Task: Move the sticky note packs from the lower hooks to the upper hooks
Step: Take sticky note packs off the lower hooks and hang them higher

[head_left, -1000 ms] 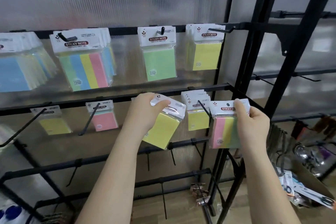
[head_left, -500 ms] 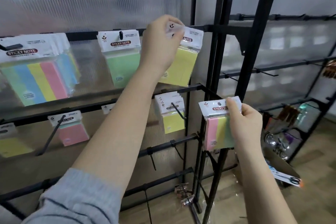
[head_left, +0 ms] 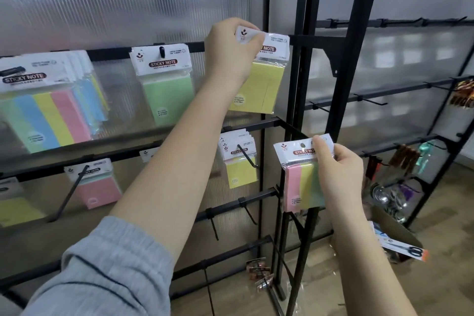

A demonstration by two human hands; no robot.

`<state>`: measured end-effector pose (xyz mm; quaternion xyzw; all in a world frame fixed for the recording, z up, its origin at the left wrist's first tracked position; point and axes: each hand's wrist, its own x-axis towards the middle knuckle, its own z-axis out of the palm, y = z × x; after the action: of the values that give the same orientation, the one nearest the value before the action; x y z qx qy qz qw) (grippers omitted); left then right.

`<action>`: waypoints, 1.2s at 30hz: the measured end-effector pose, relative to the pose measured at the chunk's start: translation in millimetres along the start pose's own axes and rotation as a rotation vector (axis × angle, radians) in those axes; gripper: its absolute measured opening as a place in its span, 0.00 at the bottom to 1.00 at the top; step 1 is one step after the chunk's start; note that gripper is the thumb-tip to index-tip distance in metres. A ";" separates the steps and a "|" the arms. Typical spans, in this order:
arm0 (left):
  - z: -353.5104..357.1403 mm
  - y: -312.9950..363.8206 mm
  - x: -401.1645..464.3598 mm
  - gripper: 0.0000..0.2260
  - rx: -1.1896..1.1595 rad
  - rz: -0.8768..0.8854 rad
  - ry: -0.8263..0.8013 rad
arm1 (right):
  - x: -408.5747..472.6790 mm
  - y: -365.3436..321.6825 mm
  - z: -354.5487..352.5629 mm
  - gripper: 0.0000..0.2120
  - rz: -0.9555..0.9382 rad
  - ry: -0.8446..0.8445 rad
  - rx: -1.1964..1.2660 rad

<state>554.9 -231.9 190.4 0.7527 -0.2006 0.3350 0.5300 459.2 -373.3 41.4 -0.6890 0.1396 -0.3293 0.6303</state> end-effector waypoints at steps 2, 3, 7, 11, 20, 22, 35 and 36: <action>0.3 1.7 -0.9 0.03 0.008 -0.017 -0.008 | -0.6 0.2 0.3 0.23 -0.004 -0.009 0.002; 0.4 2.0 -1.4 0.03 0.011 -0.028 -0.010 | -1.0 0.0 0.2 0.23 -0.004 -0.012 0.006; 2.2 2.1 -2.4 0.03 0.019 -0.075 -0.016 | -2.9 -1.7 0.3 0.22 -0.001 -0.016 0.021; 4.2 4.4 -2.9 0.08 0.023 -0.109 -0.039 | -4.4 -2.4 -1.0 0.20 0.011 -0.027 0.027; 1.0 3.1 2.1 0.07 -0.063 -0.247 -0.107 | 3.2 -3.3 -2.8 0.20 -0.001 -0.054 0.023; 2.3 -3.8 5.8 0.09 -0.018 -0.258 -0.114 | 5.3 -3.9 -1.8 0.19 -0.004 -0.078 0.025; 15.7 -35.7 34.0 0.08 0.304 -0.264 0.142 | 25.8 -10.6 -5.7 0.22 -0.022 -0.195 0.007; 15.4 -36.7 34.9 0.08 0.326 -0.281 0.145 | 26.5 -10.3 -6.4 0.23 -0.029 -0.202 0.008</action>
<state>607.8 -231.4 187.8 0.8229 0.0016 0.3393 0.4558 472.6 -392.6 58.6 -0.7180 0.0642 -0.2678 0.6392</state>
